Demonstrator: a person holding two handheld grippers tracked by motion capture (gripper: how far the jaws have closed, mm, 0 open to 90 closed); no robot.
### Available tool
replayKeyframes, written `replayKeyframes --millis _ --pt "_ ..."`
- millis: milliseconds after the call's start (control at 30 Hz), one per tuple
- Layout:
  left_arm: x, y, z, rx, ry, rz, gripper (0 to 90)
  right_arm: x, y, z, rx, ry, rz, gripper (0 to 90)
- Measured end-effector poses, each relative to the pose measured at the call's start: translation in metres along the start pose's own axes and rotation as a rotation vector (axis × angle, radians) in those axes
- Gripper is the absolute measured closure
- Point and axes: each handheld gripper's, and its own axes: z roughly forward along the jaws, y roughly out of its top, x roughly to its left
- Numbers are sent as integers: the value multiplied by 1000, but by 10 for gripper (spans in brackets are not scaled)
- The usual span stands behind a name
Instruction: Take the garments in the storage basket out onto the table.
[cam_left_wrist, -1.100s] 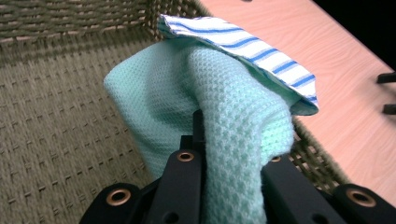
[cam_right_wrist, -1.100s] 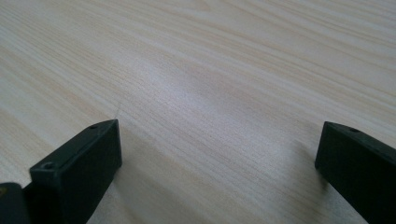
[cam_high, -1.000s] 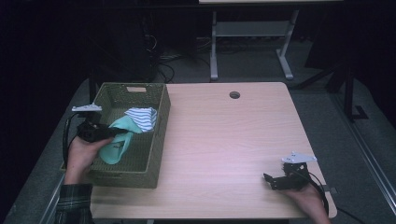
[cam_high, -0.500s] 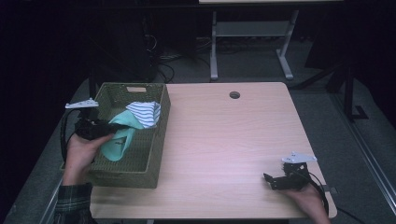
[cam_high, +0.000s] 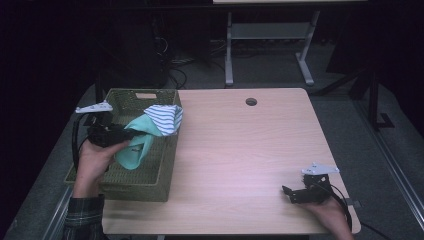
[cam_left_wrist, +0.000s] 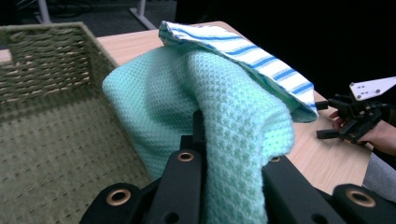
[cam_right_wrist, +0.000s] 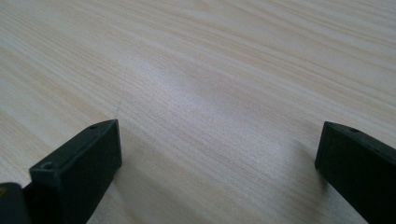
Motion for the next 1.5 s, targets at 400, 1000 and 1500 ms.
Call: replayKeyframes --millis 400,1000,1500 --pt "-20 7 21 5 -57 39 840 0 0 0 0 0 0 0" --pt "-50 15 53 15 -103 67 833 0 0 0 0 0 1 0" --pt "-85 18 92 53 -175 126 832 0 0 0 0 0 1 0"
